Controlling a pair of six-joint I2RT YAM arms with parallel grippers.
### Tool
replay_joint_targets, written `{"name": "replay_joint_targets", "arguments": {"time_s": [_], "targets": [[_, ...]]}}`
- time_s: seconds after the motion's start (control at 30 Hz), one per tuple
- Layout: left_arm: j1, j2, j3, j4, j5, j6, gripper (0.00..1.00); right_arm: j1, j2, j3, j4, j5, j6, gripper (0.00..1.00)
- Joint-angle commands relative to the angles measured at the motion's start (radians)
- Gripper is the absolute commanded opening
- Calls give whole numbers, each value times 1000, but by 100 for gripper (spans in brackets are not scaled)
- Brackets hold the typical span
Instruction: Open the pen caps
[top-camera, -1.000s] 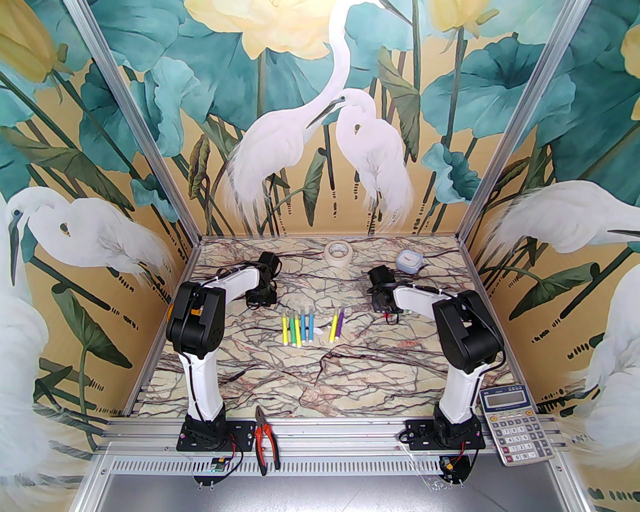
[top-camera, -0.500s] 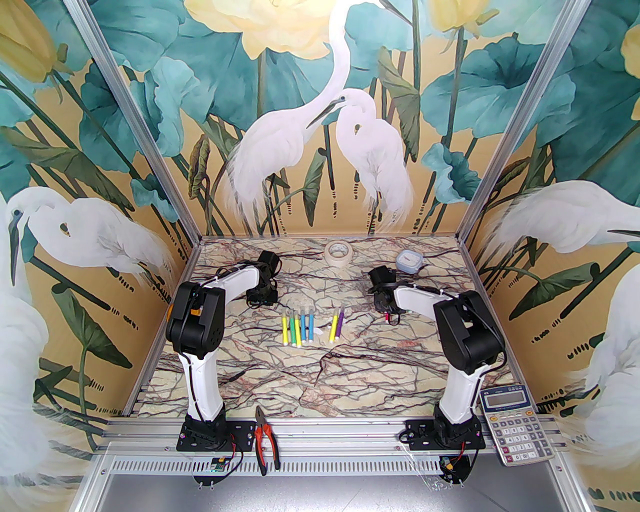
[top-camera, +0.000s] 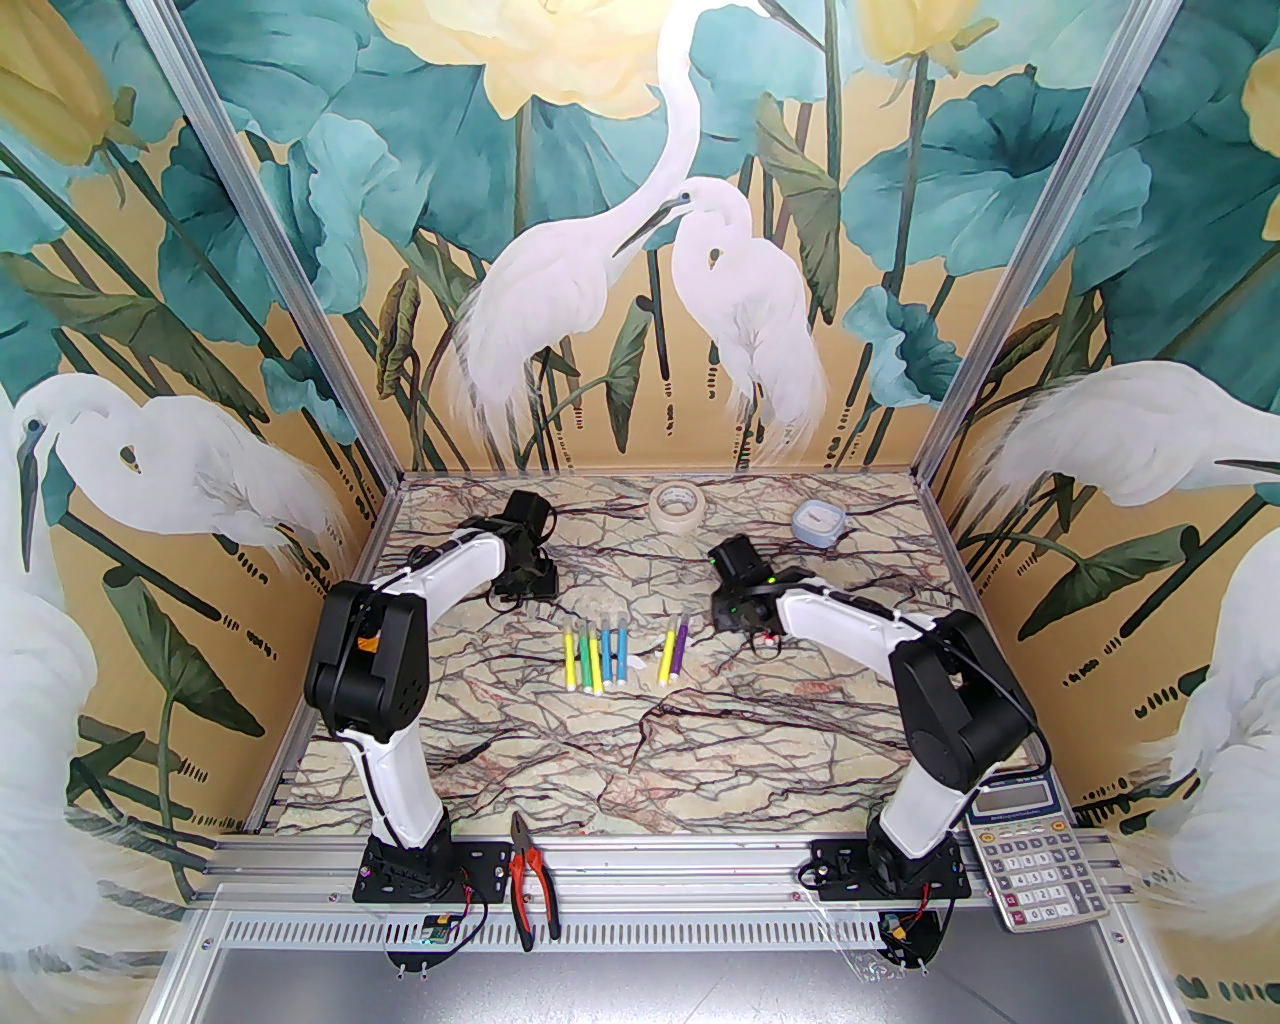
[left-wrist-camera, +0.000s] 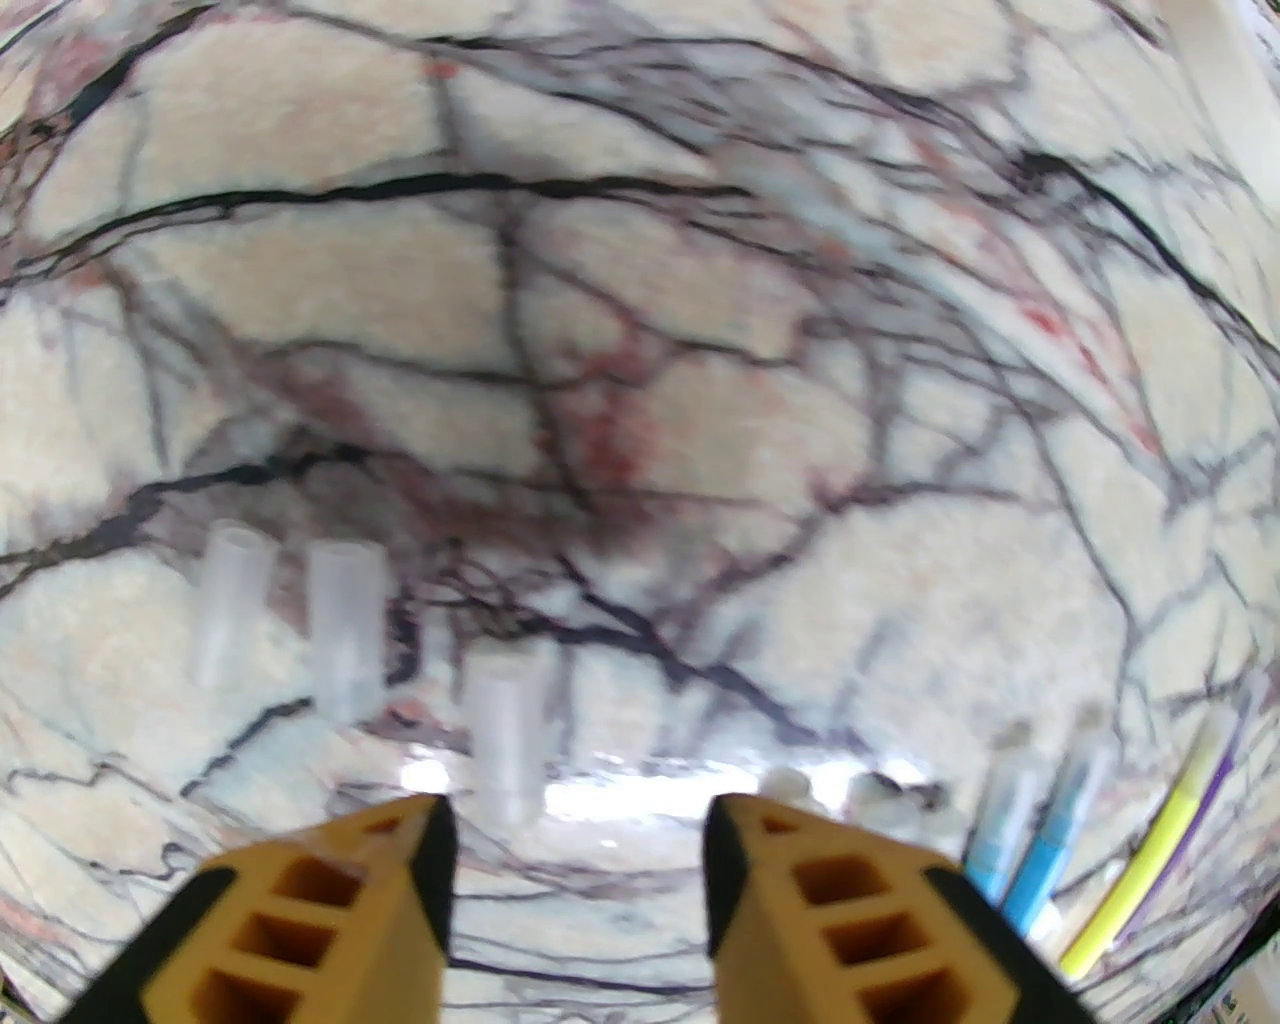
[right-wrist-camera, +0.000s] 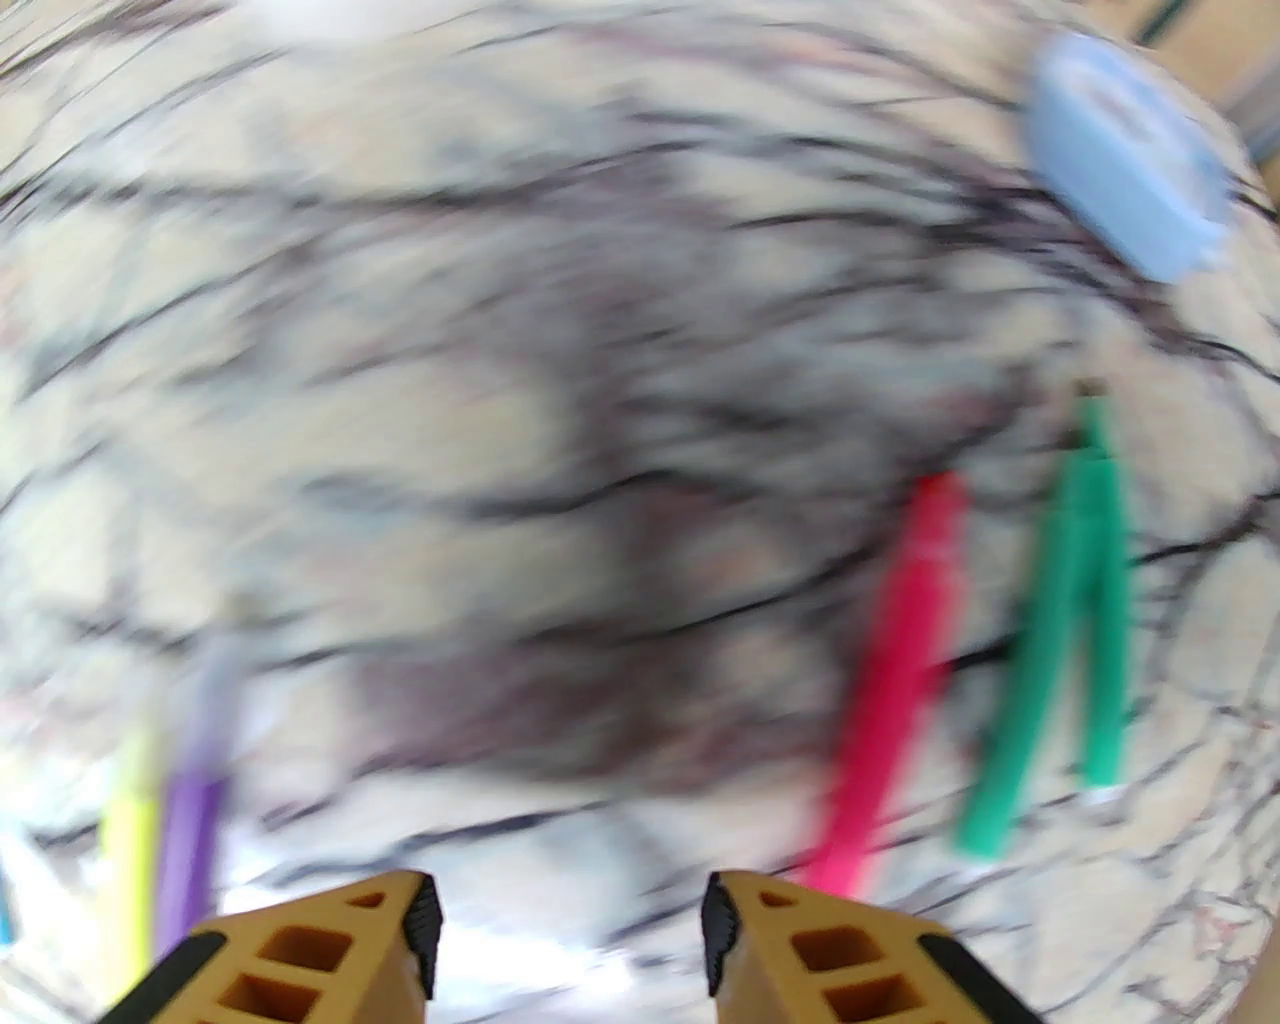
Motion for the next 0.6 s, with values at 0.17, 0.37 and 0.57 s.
{"name": "replay_joint_targets", "arguments": {"time_s": [0.17,0.37,0.57], "targets": [[7,-128,-146,243,276,-3,62,67,47,-7,22,-188,57,52],[7,-162,-182,292,267,-21,66,91,89,13,35,-241,78,52],[7,-196,-217,335,259,-29,70,98,124,28,34,-249,90,51]]}}
